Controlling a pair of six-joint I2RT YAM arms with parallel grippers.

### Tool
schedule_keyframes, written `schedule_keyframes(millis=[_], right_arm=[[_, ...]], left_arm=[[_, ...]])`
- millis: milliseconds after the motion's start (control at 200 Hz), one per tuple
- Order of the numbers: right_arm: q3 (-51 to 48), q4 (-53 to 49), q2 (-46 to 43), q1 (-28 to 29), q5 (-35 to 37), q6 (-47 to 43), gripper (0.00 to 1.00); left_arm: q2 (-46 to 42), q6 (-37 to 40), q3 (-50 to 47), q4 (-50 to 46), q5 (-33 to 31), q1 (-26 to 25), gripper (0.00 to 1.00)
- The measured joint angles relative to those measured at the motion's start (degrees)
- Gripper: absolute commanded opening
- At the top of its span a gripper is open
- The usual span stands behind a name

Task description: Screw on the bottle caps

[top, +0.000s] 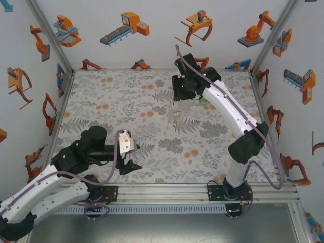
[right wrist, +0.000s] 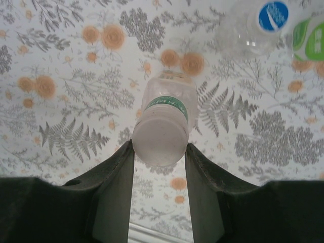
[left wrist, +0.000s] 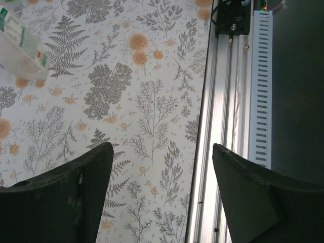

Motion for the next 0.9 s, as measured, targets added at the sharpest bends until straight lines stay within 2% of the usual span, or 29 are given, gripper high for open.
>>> schedule_keyframes(millis=[391,726,791,901], right_arm=[[30.23,-4.48,22.58,-0.52,-0.74,-4.81,0.00],[32.79,-5.99,25.99,-0.96,-2.03,-5.33,0.00],[32.79,-6.01,25.99,-0.96,-2.05,-5.33,0.15],[32.79,-5.99,25.99,-0.96,-2.03,-5.33,0.30]], left_arm=[[-2.58,-0.70,-0.96,-0.11,-2.40,0.00,0.73],[-4.07,-1.05,-1.40,-0.22,-3.91,0.00,0.73],[-4.26,-1.14,-1.62,-0.22,-4.07,0.00,0.73],[-4.39,-1.29,-1.73,-0.22,-4.17,0.00,0.73]])
